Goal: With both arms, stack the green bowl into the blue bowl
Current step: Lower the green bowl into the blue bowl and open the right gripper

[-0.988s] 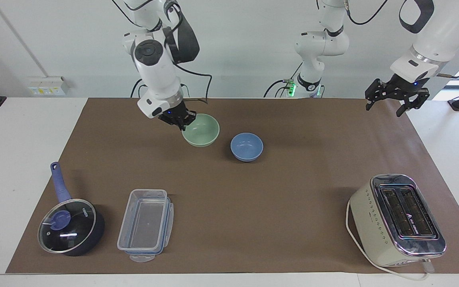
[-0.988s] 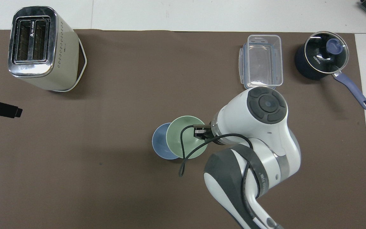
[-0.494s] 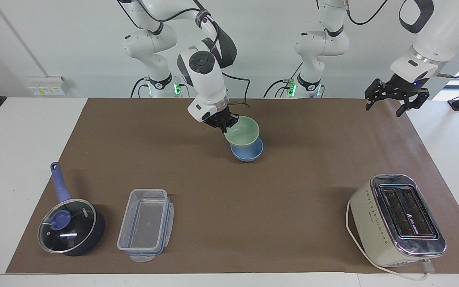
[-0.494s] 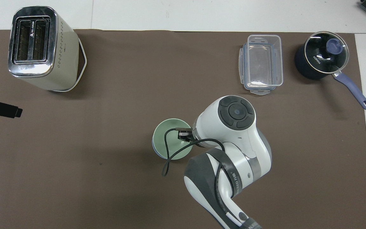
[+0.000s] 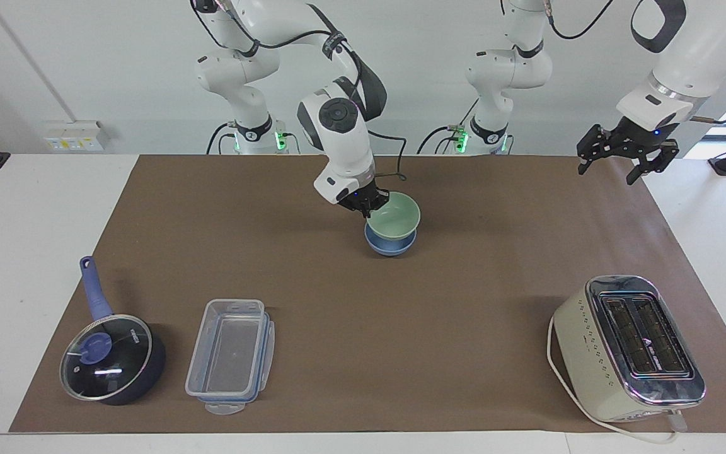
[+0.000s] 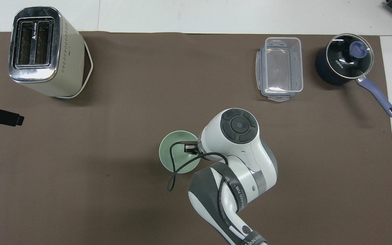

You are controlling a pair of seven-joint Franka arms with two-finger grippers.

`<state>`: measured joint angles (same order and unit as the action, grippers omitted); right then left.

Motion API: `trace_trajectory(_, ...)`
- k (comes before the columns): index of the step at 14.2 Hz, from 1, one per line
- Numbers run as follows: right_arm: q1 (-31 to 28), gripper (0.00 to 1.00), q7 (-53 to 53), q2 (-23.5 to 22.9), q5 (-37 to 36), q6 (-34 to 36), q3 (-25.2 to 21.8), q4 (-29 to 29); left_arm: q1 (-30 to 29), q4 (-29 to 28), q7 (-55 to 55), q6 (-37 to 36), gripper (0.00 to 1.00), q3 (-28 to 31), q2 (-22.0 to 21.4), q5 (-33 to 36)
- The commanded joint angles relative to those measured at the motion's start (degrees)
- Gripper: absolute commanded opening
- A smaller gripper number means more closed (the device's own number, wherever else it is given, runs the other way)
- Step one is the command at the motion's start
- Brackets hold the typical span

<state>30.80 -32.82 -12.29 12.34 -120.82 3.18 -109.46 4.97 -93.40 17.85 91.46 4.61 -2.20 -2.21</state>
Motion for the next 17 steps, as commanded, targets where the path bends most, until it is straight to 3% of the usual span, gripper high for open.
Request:
trace_trajectory(1,0.3,0.0,-0.3,-1.2,1.2,-3.3,-0.2,-1.0,-0.6,-1.1,0.7,0.1,1.0,-0.5,-1.1,0.8)
trace_trajectory(17,0.1,0.0,-0.1,-1.5,-2.0,-5.0,-0.3,-2.2,-0.4,-1.1,0.7,0.3,1.0,-0.6,-1.0,0.8)
